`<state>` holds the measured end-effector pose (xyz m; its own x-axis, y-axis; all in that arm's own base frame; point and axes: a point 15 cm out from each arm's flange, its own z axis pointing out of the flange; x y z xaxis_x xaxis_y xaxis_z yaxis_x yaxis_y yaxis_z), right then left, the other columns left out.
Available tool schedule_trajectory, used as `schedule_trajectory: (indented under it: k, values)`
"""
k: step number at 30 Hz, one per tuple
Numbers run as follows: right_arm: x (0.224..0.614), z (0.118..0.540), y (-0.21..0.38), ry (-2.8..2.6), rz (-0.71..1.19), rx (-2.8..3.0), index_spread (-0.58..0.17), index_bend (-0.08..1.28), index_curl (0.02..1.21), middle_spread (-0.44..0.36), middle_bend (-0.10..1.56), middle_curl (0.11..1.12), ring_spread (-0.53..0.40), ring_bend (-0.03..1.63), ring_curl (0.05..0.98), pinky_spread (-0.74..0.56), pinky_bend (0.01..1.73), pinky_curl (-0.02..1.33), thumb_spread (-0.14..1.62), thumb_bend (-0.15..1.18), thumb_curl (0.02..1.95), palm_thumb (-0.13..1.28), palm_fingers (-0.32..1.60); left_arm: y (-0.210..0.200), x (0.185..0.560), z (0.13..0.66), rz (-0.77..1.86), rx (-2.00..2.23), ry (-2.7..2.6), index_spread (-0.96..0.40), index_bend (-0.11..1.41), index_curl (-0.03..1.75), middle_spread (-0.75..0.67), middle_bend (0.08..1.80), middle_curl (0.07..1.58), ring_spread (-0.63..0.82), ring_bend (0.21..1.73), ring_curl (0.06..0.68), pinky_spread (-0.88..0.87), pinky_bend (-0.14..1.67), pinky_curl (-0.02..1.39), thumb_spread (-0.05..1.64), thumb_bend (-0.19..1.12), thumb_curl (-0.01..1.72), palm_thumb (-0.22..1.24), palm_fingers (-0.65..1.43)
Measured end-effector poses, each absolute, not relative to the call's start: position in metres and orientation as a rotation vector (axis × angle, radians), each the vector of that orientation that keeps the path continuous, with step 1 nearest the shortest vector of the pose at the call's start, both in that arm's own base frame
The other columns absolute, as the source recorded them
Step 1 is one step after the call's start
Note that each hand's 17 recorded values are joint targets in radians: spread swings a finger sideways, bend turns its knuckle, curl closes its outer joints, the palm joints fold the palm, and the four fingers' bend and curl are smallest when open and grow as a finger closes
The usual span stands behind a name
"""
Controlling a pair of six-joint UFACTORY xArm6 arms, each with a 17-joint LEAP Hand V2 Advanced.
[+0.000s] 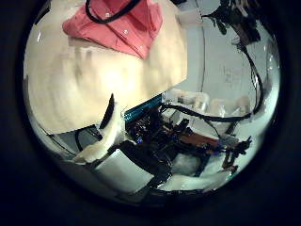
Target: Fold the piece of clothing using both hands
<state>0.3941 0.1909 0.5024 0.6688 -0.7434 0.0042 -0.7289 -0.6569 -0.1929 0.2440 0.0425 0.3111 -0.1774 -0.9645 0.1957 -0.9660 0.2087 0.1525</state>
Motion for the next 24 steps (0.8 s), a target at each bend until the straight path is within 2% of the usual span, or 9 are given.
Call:
schedule_trajectory:
  k: [2,6,8,14,18,24]
  values:
    - [0.375,0.502,0.171,1.255,-0.085,-2.724,-0.352,0.24,0.42,0.067,0.36,0.38,0.201,0.49,0.276,0.46,0.50,0.30,1.34,-0.02,0.53,0.86,0.10,0.030,0.240,0.317,-0.003,1.834,-2.240,0.12,0.16,0.29,0.32,0.20,0.29,0.55,0.43,0.226,0.52,0.32,0.31,1.08,-0.02,0.32,0.56,0.02]
    - [0.340,0.475,0.141,1.345,0.014,-2.764,-0.351,0.23,0.41,0.022,0.30,0.36,0.208,0.43,0.255,0.45,0.44,0.28,1.36,-0.01,0.51,0.82,0.13,0.000,0.237,0.322,-0.035,1.807,-2.268,0.11,0.16,0.29,0.31,0.20,0.29,0.54,0.43,0.227,0.51,0.32,0.31,1.08,-0.02,0.32,0.56,0.03]
    - [0.325,0.464,0.131,1.370,0.041,-2.773,-0.351,0.22,0.40,0.047,0.29,0.36,0.210,0.41,0.249,0.45,0.42,0.27,1.37,-0.01,0.51,0.81,0.14,-0.011,0.235,0.325,-0.055,1.803,-2.269,0.12,0.17,0.30,0.30,0.19,0.30,0.54,0.43,0.226,0.51,0.32,0.31,1.08,-0.02,0.33,0.56,0.03]
    - [0.286,0.429,0.109,1.422,0.117,-2.802,-0.350,0.20,0.39,0.053,0.25,0.34,0.219,0.35,0.234,0.44,0.35,0.26,1.39,-0.01,0.49,0.80,0.16,-0.023,0.225,0.324,-0.094,1.774,-2.259,0.11,0.16,0.30,0.28,0.19,0.31,0.53,0.44,0.227,0.51,0.32,0.31,1.08,-0.02,0.33,0.56,0.04]
    - [0.276,0.389,0.094,1.481,0.200,-2.825,-0.350,0.19,0.38,0.018,0.22,0.34,0.222,0.33,0.229,0.43,0.32,0.26,1.39,-0.01,0.48,0.81,0.18,-0.015,0.231,0.320,-0.100,1.785,-2.264,0.11,0.16,0.29,0.28,0.20,0.31,0.52,0.44,0.226,0.50,0.31,0.31,1.08,-0.02,0.33,0.56,0.05]
    - [0.280,0.385,0.080,1.489,0.180,-2.816,-0.352,0.19,0.37,-0.006,0.19,0.34,0.220,0.29,0.224,0.43,0.28,0.26,1.39,-0.01,0.46,0.81,0.21,-0.005,0.224,0.312,-0.132,1.801,-2.238,0.10,0.16,0.29,0.26,0.20,0.32,0.51,0.44,0.227,0.49,0.32,0.32,1.07,-0.02,0.33,0.56,0.07]
